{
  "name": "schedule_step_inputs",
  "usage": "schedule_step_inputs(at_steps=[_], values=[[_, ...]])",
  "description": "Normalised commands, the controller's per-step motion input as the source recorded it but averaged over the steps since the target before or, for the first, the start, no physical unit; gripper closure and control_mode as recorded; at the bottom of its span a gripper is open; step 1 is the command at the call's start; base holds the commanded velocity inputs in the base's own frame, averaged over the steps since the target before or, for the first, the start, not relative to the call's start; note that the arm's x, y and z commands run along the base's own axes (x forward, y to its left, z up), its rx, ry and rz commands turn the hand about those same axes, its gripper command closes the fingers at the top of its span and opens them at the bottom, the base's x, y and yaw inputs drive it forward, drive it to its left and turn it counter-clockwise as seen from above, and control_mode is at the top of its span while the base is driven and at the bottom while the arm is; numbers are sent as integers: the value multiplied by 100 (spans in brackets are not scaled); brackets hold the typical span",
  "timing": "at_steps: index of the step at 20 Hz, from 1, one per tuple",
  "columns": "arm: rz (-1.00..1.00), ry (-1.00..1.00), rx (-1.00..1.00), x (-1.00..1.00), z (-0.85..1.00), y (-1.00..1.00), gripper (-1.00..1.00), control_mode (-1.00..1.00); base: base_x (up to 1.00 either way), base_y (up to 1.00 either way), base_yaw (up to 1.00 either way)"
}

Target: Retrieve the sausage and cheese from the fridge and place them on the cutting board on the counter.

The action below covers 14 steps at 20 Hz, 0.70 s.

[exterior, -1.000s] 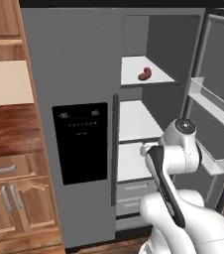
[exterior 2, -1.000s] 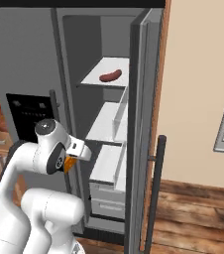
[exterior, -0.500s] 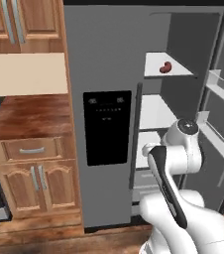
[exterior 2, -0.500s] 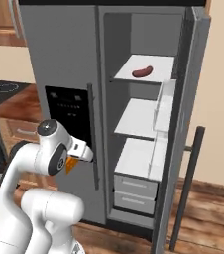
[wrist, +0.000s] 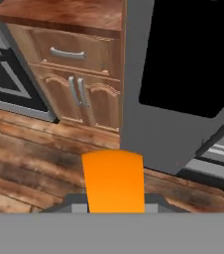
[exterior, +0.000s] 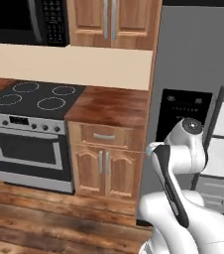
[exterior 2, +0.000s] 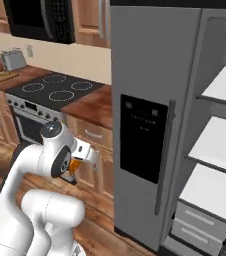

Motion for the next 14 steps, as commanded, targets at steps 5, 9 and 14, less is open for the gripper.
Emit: schedule_step_inputs(at_steps=[5,9,14], values=[[0,0,0,0,0,0,100,100,3,71,62],[0,0,0,0,0,0,100,100,13,65,64],[0,0,0,0,0,0,100,100,63,43,56]])
